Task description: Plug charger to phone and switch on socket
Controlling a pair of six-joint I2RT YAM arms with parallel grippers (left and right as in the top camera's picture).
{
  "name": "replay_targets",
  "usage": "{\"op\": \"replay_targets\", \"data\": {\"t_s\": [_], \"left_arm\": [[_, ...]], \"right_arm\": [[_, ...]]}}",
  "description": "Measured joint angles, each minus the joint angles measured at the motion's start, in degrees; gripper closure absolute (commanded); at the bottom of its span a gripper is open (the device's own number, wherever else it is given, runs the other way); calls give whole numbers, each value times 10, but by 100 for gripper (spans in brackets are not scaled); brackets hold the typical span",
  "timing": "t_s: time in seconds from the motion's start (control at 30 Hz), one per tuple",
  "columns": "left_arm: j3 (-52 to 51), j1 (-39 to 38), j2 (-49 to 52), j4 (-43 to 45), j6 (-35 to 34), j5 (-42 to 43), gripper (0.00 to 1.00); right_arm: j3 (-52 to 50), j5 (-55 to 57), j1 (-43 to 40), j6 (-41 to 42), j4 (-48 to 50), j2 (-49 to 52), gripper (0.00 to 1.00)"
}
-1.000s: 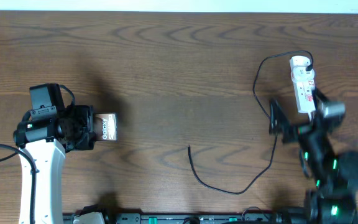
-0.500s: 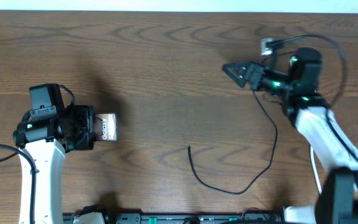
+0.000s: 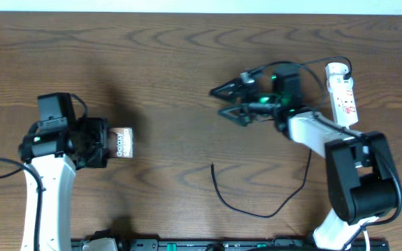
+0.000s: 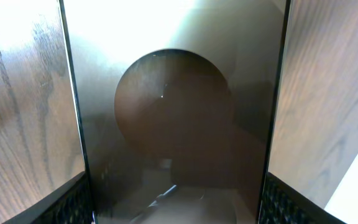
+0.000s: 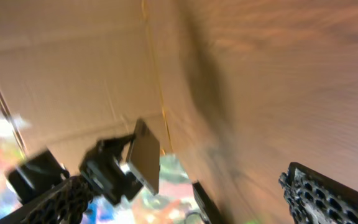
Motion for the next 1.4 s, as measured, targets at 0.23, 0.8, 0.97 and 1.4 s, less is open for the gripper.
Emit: {"op": "replay_targets", "data": {"t_s": [0.23,0.8,0.97,1.4], "left_arm": [[0,-59,33,2,-15,-11,93],[0,-92,61,22,-42,-10,92],[0,-107,61,48,-61,-10,93],[0,-190,61,97,-166,-11,92]], "right_arm": [[0,6,72,-63,12,0,1],[0,-27,111,-253,0,0,1],[0,-27,115,-256,0,0,1],[0,-27,136,-256,5,0,1]]}}
